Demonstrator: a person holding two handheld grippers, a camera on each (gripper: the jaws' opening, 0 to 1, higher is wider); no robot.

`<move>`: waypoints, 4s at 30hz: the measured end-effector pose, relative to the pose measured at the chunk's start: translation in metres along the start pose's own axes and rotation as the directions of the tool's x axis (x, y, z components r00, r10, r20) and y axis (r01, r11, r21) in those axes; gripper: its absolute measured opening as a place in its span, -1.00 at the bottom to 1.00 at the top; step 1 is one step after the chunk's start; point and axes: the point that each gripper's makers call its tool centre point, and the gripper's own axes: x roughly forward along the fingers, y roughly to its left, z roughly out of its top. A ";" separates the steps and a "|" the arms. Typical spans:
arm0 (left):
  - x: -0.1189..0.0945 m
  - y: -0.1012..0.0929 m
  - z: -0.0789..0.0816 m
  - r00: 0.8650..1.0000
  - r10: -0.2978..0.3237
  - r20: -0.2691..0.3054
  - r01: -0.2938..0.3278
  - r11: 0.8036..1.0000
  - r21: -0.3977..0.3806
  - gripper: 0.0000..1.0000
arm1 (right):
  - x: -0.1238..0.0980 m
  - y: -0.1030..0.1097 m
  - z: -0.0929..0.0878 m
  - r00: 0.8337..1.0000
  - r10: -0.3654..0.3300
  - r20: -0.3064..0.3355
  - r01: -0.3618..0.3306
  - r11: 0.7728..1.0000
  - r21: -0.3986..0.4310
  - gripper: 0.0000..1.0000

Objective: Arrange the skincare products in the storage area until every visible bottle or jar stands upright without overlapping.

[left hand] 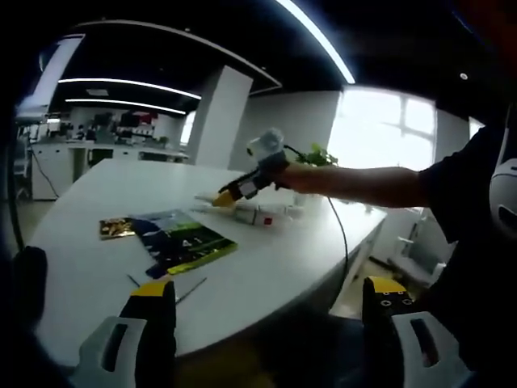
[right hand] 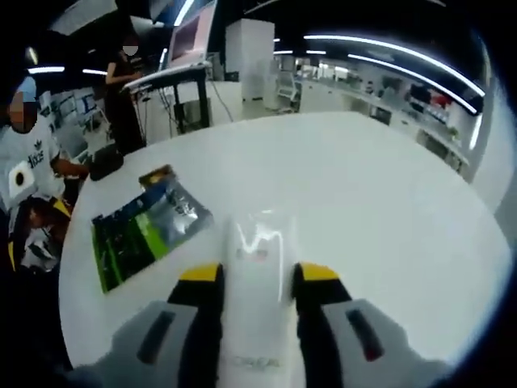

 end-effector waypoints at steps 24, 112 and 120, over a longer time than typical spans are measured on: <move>0.006 -0.004 -0.002 1.000 0.004 -0.024 -0.003 1.000 0.013 0.94 | -0.042 -0.022 0.054 0.931 -0.077 0.357 0.098 0.994 -0.041 -0.32; 0.009 -0.016 -0.001 0.999 -0.006 -0.034 0.007 0.999 0.035 0.91 | -0.094 -0.062 0.048 0.786 -0.259 0.562 0.271 0.961 0.063 -0.24; 0.009 -0.015 -0.002 0.999 -0.006 -0.034 0.007 0.999 0.032 0.91 | -0.083 -0.067 0.047 0.801 -0.247 0.545 0.246 0.966 0.076 -0.21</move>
